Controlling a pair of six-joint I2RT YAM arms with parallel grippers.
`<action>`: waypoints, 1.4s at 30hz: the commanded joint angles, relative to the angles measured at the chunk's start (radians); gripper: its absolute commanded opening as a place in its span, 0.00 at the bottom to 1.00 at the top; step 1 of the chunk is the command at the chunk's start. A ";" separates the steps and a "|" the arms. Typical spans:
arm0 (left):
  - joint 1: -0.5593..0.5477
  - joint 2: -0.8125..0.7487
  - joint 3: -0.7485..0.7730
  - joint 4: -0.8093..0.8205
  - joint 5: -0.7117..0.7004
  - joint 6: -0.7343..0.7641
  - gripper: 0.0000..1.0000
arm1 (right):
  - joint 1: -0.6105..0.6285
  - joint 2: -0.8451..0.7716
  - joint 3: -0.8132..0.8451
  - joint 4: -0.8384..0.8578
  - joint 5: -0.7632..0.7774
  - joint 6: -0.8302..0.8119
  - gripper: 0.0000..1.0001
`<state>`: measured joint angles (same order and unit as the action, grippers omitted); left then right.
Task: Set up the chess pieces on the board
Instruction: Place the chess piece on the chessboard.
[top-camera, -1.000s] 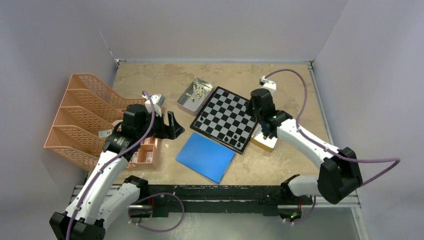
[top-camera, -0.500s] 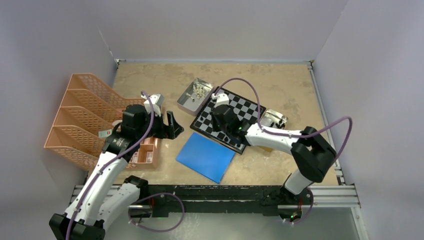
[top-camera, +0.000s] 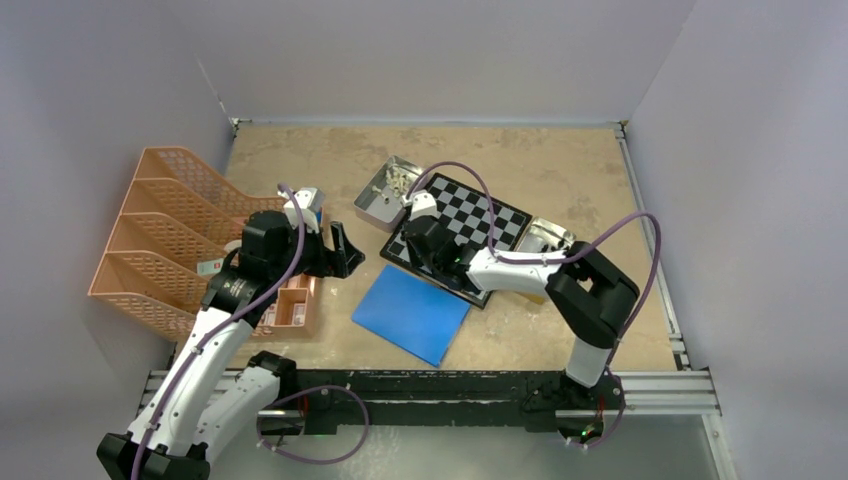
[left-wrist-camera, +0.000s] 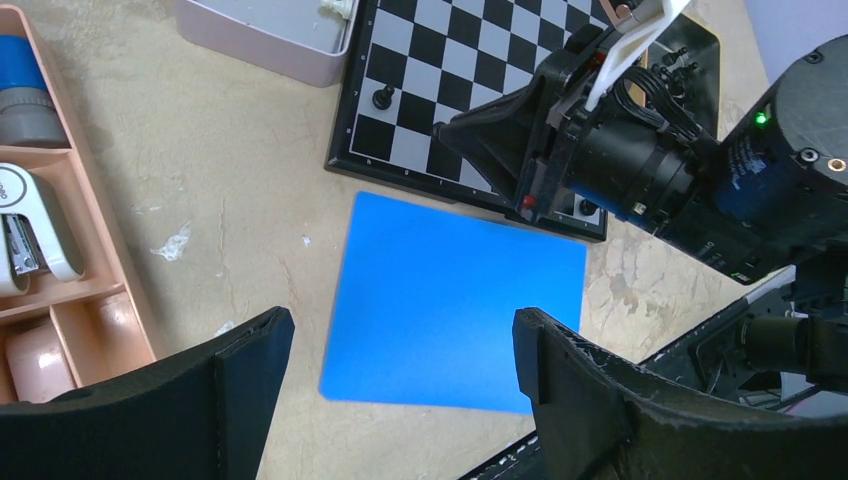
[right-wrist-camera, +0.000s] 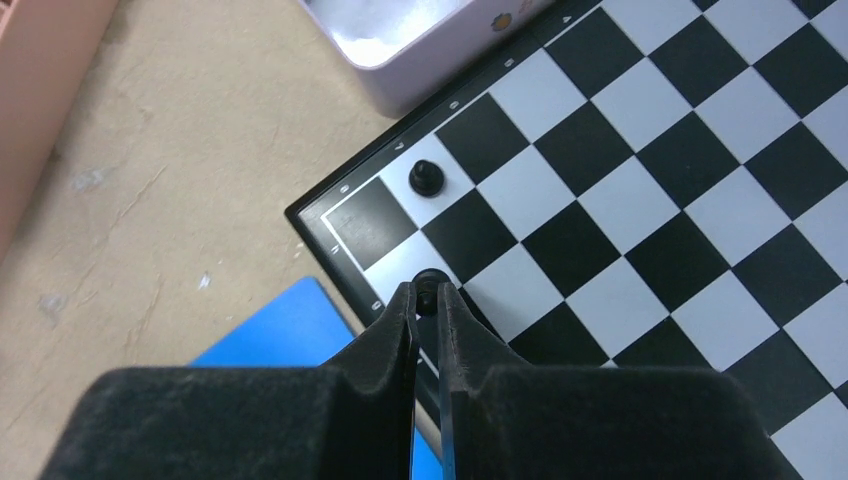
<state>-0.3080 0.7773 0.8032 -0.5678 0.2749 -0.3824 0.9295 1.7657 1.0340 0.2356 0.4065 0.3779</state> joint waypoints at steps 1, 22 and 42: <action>-0.002 -0.012 0.016 0.011 -0.015 -0.004 0.81 | -0.001 0.015 0.045 0.047 0.073 -0.016 0.09; -0.003 -0.010 0.014 0.011 -0.011 -0.004 0.81 | -0.001 0.119 0.103 0.031 0.099 0.020 0.13; -0.002 -0.014 0.014 0.009 -0.015 -0.004 0.81 | -0.020 0.160 0.125 -0.017 0.132 0.052 0.19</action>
<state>-0.3080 0.7773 0.8032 -0.5713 0.2649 -0.3828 0.9203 1.9251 1.1305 0.2317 0.5011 0.4118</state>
